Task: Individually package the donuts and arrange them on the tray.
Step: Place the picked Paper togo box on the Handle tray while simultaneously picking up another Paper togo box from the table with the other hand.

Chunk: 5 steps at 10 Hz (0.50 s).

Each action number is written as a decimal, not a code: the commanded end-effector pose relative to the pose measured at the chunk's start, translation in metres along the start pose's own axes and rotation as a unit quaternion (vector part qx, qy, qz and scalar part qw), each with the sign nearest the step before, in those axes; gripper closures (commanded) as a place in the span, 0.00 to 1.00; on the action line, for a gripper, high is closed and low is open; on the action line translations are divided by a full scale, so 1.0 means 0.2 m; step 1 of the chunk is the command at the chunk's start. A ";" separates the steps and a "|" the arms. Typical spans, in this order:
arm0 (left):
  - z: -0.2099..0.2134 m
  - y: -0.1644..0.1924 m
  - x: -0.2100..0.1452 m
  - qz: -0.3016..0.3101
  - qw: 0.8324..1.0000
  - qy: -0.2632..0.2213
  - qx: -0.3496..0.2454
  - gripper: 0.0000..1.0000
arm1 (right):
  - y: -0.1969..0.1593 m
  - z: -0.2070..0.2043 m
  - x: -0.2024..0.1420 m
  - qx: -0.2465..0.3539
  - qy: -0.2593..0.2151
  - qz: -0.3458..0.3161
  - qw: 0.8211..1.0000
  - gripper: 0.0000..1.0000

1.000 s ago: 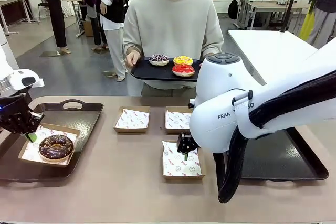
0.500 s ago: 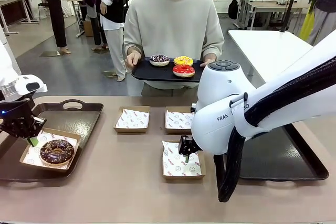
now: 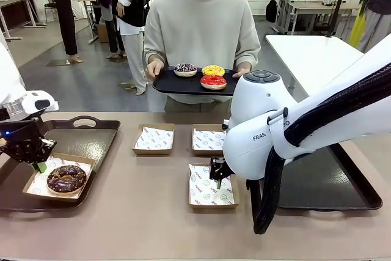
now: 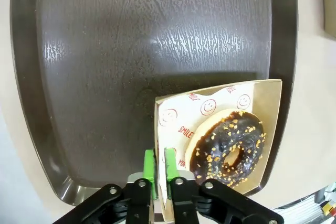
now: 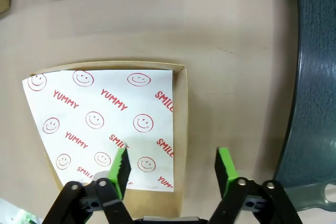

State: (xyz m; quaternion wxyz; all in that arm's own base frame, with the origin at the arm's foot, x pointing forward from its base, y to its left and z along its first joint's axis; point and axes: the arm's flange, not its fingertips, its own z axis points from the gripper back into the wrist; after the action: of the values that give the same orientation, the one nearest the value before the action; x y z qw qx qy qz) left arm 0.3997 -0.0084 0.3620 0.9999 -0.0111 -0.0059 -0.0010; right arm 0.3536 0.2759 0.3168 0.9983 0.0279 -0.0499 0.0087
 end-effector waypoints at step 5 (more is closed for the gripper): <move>0.02 -0.01 0.02 0.003 1.000 0.003 0.011 0.11 | 0.02 -0.01 0.01 0.004 -0.012 -0.009 1.000 0.98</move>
State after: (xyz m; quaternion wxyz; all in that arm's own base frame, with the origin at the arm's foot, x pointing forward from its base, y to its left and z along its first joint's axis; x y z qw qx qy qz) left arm 0.4020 -0.0089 0.3623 0.9999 -0.0109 -0.0054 -0.0016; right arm 0.3554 0.2747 0.3166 0.9982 0.0300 -0.0515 0.0064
